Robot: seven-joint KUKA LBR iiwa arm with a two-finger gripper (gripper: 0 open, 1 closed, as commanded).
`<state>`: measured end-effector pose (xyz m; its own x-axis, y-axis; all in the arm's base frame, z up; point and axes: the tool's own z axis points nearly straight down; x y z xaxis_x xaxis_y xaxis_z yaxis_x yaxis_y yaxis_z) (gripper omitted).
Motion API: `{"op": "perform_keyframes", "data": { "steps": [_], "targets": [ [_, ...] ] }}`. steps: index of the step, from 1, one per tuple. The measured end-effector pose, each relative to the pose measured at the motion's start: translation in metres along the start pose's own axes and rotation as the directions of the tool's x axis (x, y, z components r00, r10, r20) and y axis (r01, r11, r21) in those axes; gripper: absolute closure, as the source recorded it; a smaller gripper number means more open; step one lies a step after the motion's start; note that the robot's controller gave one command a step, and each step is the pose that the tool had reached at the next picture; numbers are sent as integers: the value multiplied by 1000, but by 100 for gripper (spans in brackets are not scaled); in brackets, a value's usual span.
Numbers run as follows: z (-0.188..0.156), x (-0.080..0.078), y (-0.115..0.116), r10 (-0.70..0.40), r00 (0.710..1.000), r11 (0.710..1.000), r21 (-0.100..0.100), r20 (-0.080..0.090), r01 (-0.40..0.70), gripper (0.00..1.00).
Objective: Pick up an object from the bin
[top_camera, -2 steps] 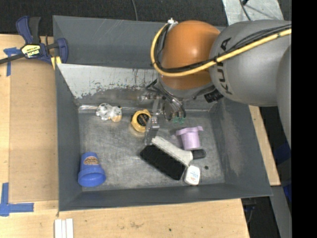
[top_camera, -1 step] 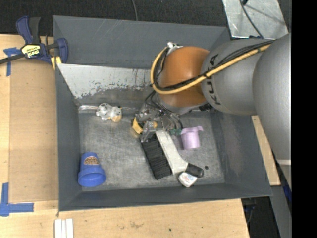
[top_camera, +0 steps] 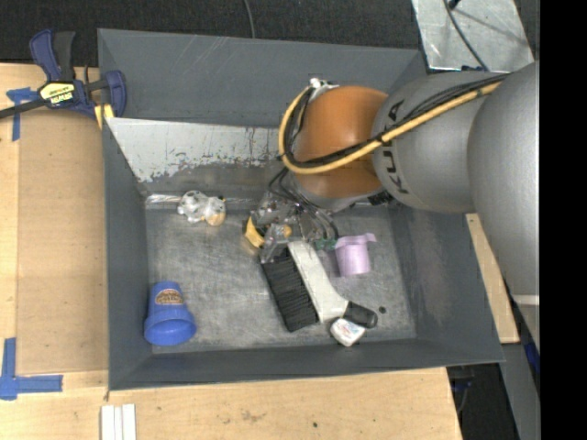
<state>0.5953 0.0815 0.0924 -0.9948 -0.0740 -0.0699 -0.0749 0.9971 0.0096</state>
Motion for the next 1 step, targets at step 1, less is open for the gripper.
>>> {"op": "perform_keyframes", "data": {
  "steps": [1],
  "targets": [
    [-3,5,2,-1,1000,1000,3,-25,1,100]
  ]
}}
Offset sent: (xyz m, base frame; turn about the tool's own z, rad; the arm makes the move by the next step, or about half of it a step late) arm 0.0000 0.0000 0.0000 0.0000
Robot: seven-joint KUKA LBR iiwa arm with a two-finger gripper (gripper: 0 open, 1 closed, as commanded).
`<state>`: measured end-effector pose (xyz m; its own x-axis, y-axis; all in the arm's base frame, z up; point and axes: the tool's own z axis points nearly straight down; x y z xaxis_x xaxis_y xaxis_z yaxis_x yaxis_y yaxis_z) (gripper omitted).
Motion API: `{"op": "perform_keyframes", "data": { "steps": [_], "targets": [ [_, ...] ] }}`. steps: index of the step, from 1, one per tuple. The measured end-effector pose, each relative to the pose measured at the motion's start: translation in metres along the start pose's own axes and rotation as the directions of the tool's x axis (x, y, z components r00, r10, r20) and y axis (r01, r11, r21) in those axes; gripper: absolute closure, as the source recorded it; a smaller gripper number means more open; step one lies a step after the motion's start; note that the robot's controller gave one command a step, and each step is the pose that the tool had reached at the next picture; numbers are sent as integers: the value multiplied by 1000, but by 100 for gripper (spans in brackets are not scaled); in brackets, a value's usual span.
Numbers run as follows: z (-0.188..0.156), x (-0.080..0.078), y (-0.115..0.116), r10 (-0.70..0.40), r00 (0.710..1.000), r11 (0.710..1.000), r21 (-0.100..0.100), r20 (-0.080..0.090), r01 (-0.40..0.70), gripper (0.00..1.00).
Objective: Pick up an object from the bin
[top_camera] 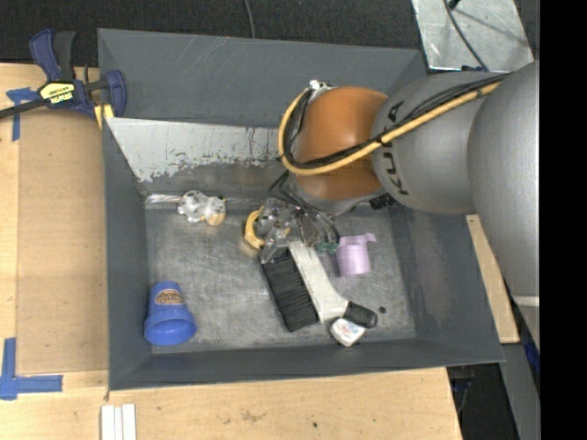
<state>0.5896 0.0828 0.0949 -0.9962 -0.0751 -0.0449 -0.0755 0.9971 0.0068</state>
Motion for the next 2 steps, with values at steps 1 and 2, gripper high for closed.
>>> {"op": "perform_keyframes", "data": {
  "steps": [1,2],
  "targets": [
    [0,0,0,0,1000,1000,0,0,0,100],
    [1,-3,-3,-11,1000,1000,-2,-2,11,100]
  ]
}}
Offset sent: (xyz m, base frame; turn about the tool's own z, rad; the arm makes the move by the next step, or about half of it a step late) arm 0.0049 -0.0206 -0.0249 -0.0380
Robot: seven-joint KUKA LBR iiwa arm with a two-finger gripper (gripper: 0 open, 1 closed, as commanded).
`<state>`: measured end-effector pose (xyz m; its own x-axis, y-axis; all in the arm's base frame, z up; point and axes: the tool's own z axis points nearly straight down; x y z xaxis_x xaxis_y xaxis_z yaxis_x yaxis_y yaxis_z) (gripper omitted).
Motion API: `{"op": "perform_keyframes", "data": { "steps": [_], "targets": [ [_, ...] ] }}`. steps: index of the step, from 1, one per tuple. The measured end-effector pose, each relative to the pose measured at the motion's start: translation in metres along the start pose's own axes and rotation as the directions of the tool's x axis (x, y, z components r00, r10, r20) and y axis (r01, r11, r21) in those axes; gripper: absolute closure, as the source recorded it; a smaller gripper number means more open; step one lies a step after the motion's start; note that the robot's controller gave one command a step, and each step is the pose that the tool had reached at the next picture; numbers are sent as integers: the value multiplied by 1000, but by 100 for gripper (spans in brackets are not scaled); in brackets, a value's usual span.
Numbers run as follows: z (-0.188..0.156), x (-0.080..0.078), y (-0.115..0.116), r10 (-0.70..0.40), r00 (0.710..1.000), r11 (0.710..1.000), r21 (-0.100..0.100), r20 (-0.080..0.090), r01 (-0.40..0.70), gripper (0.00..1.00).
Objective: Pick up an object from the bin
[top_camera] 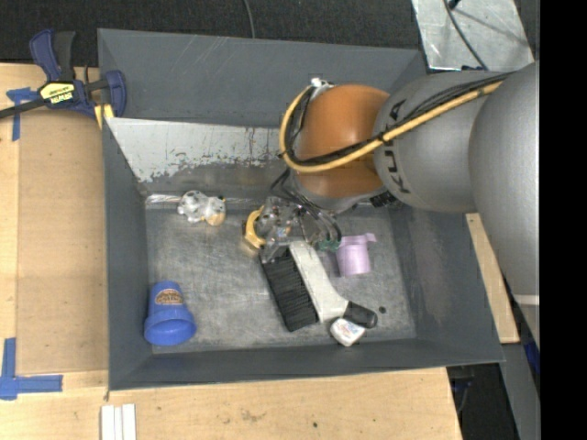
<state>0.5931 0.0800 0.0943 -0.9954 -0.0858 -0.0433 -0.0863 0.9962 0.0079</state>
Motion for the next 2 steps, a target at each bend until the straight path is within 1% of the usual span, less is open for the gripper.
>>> {"op": "perform_keyframes", "data": {
  "steps": [1,2],
  "targets": [
    [-29,12,-1,-14,999,1000,6,-41,14,100],
    [-43,3,-9,-28,999,1000,7,-28,28,100]
  ]
}}
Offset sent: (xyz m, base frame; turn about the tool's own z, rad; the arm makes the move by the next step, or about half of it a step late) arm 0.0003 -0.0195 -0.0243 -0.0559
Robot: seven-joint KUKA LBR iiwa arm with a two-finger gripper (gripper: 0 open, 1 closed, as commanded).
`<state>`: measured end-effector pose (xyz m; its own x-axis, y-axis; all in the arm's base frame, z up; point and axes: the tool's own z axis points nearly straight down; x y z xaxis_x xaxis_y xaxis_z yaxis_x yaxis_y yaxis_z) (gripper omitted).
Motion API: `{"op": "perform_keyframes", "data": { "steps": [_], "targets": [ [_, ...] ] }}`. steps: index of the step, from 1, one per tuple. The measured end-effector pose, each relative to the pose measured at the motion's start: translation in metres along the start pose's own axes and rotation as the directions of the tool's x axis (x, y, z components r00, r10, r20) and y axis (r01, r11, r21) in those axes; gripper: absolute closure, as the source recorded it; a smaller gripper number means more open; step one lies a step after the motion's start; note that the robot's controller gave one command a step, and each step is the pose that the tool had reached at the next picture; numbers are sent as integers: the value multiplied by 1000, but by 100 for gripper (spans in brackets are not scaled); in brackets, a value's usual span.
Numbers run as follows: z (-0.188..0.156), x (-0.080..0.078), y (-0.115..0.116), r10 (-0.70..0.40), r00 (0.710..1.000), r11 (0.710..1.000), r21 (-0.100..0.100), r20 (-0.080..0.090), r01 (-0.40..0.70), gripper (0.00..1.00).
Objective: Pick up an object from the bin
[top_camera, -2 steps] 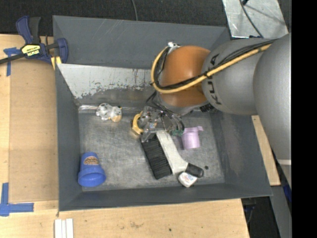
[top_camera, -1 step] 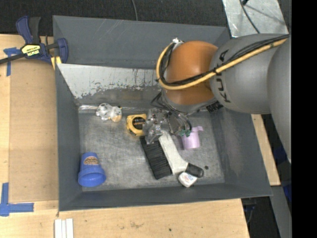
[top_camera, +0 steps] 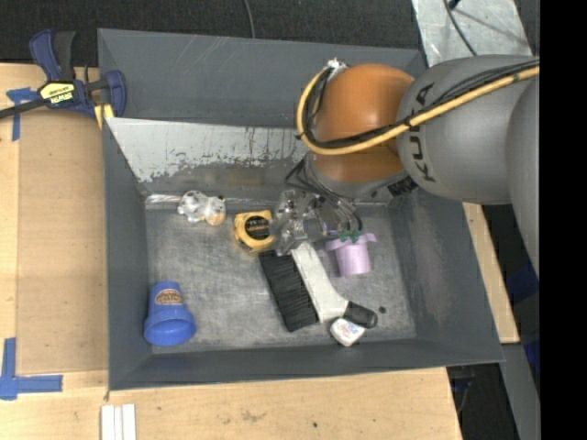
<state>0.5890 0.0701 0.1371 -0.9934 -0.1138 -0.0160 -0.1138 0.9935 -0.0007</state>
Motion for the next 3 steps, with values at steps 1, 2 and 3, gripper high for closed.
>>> {"op": "perform_keyframes", "data": {
  "steps": [1,2,3],
  "targets": [
    [-19,6,-15,52,998,999,0,-25,-52,100],
    [-35,-29,-1,167,986,986,0,1,-167,100],
    [-1,-20,13,57,998,998,0,-13,-57,0]
  ]
}}
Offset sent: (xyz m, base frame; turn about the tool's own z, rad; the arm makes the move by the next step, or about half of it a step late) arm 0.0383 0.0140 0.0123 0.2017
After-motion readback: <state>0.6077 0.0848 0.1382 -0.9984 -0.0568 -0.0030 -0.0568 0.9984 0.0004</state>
